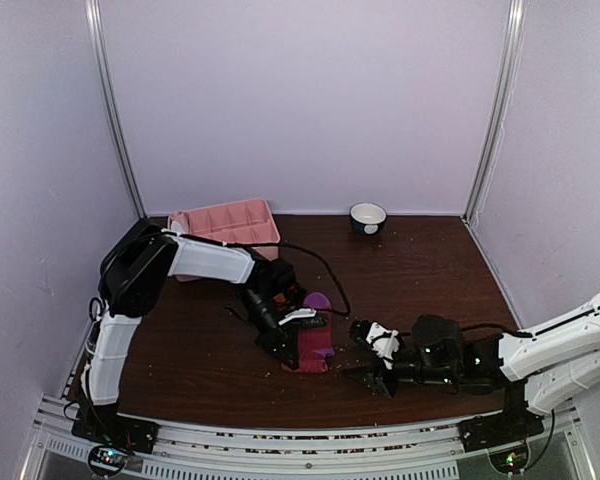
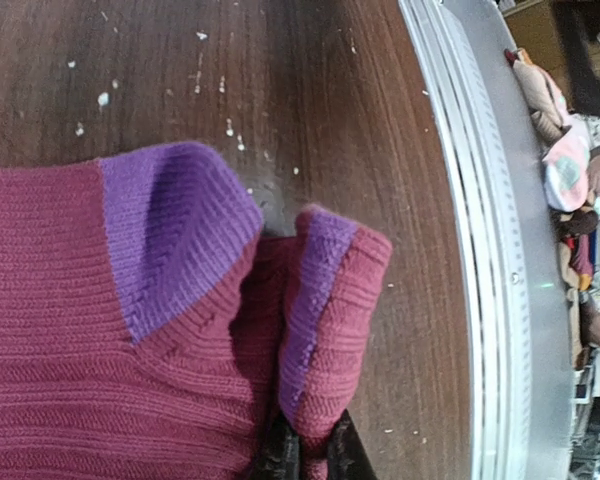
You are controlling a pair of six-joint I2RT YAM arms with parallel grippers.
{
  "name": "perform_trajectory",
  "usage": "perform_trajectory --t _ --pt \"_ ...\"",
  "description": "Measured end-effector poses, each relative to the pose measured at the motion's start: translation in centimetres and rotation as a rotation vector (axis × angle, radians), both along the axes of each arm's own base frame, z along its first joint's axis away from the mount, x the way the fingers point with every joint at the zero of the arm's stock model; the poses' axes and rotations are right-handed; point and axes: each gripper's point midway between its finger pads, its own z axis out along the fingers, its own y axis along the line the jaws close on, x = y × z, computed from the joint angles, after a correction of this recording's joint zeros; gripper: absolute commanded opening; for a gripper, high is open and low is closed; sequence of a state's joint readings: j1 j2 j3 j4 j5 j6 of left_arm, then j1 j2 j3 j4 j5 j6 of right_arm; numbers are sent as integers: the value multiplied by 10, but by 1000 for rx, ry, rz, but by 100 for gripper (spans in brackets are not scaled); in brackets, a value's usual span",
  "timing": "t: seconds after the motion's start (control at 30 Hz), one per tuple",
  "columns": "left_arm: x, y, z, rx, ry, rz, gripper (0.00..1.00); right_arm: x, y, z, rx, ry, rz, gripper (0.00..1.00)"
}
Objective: Roll the socks
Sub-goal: Roll the sock at the center of the board.
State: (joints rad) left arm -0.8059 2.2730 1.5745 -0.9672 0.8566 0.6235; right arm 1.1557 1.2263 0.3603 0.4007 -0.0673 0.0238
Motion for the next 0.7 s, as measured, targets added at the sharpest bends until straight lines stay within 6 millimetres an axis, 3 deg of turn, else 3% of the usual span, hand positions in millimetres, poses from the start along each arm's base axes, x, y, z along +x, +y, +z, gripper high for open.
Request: perform_trajectory --t 0.13,0.27,0.43,0.7 --pt "-6 2 0 23 61 16 0 -11 29 13 -64 -110 87 45" --pt "-10 5 -1 40 93 20 0 -18 50 -7 -184 -168 181 44" --pt "-12 7 -1 57 115 21 0 -19 61 -36 -321 -232 274 44" --pt "-14 9 -1 69 131 22 0 -1 87 -42 -383 -309 345 37"
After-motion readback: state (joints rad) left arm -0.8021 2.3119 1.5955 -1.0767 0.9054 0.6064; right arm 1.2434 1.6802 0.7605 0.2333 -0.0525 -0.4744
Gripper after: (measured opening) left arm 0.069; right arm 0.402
